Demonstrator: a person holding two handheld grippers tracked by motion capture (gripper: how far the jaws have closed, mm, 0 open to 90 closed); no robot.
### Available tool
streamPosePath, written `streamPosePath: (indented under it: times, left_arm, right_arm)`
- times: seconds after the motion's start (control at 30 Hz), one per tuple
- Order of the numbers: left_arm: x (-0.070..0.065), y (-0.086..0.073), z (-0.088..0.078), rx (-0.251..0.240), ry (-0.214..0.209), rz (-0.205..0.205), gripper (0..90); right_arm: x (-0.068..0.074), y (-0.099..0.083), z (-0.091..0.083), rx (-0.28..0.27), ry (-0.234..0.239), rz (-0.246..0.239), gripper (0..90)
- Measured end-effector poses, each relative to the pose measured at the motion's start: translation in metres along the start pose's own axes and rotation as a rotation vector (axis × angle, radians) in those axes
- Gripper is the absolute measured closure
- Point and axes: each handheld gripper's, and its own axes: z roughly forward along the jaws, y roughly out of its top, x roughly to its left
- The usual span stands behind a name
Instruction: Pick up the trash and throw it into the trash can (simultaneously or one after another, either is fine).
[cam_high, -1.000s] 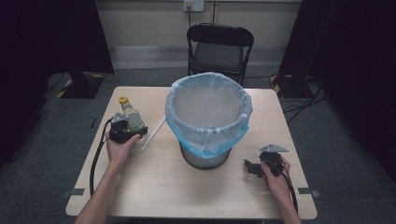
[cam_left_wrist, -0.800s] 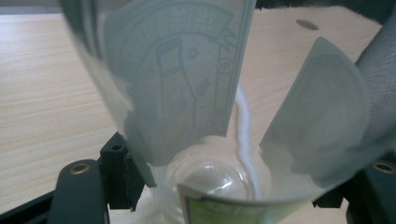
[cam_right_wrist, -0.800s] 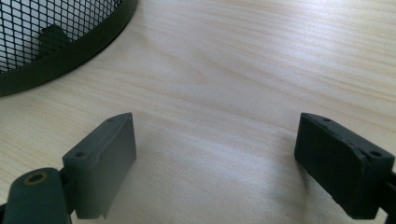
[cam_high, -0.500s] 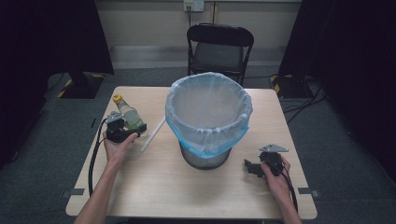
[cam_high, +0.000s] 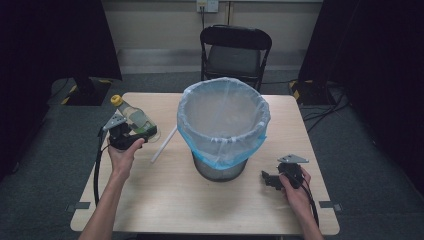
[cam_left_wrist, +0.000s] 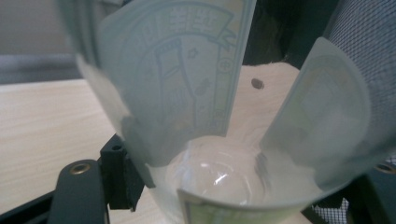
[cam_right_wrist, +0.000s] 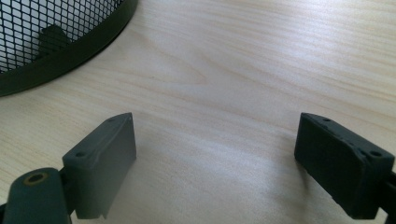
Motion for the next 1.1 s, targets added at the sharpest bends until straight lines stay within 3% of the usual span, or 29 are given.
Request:
streamPosePath:
  times: [0.2, 0.23, 0.33, 0.47, 0.53, 0.6, 1.1]
  left_arm:
    - [-0.003, 0.007, -0.005, -0.017, -0.013, 0.009, 28.2]
    - [-0.004, 0.008, -0.006, -0.028, -0.018, -0.005, 28.1]
    - [-0.005, 0.014, -0.011, -0.043, -0.006, 0.022, 28.1]
    - [-0.004, 0.019, -0.017, -0.070, -0.019, -0.004, 28.2]
    - [-0.005, 0.021, -0.020, -0.073, -0.012, 0.005, 28.1]
    - [-0.008, 0.025, -0.024, -0.090, -0.011, 0.043, 28.1]
    - [-0.030, 0.054, -0.037, -0.144, -0.069, 0.065, 28.2]
  right_arm:
    - [0.000, 0.000, 0.000, 0.000, 0.000, 0.000, 11.7]
    - [0.000, 0.000, 0.000, 0.000, 0.000, 0.000, 11.7]
    - [0.000, 0.000, 0.000, 0.000, 0.000, 0.000, 11.7]
    - [0.000, 0.000, 0.000, 0.000, 0.000, 0.000, 11.7]
    - [0.000, 0.000, 0.000, 0.000, 0.000, 0.000, 11.7]
    - [0.000, 0.000, 0.000, 0.000, 0.000, 0.000, 11.7]
    - [0.000, 0.000, 0.000, 0.000, 0.000, 0.001, 11.7]
